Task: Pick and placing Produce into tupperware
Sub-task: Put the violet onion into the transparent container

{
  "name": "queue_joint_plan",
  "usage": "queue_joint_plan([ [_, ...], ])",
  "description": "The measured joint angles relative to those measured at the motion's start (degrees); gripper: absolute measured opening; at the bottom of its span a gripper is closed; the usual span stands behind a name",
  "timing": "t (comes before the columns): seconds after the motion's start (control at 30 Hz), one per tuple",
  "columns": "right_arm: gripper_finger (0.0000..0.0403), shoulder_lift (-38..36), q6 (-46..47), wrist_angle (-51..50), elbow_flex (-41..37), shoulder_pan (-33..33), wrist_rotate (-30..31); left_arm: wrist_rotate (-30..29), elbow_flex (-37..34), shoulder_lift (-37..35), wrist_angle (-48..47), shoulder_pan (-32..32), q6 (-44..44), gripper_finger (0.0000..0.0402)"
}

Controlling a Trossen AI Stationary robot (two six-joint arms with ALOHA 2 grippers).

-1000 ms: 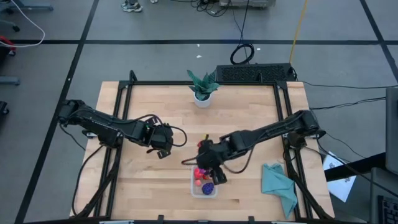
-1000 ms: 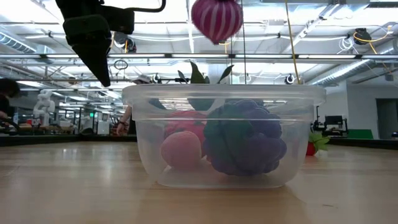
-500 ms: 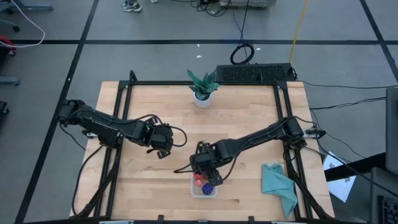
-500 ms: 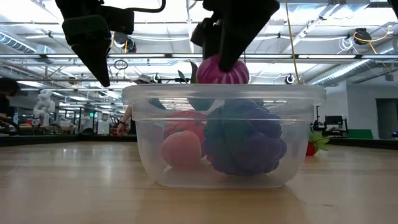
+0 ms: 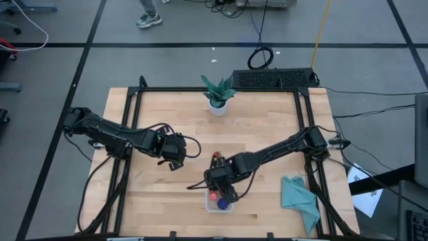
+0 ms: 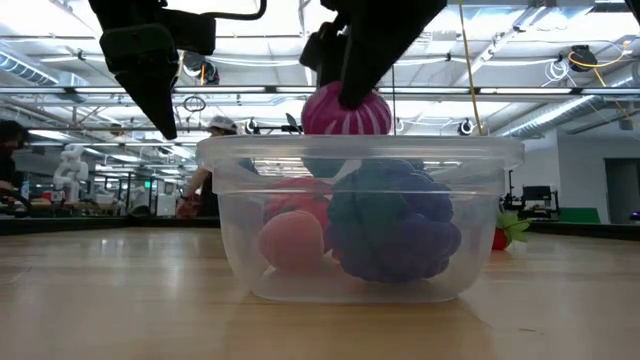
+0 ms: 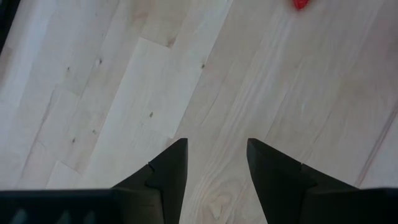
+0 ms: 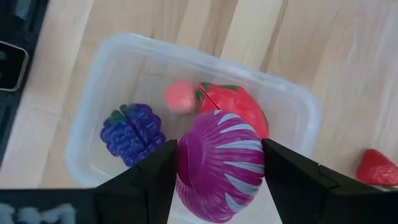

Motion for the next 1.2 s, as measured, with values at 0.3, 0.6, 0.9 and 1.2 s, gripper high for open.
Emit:
queue_joint_plan([
  [0.3,0.0209,0.1,1.7,2.3,-5.3,0.0,-0.1,0.0,0.0,0.0,0.1,0.0,0.0,0.0170],
  [0.6,0.0209,0.0,2.1,2.5,-5.3,-0.1,-0.2,0.0,0.0,0.0,0.1,0.0,-0.1,0.0170],
  [0.9,0.0209,0.0,3.1,2.5,-5.3,-0.2,-0.2,0.0,0.0,0.0,0.1,0.0,-0.1,0.0170],
  [1.2,0.0225,0.0,4.5,0.8,-5.3,-0.9,-0.2,0.0,0.0,0.0,0.1,0.0,-0.3,0.0170],
])
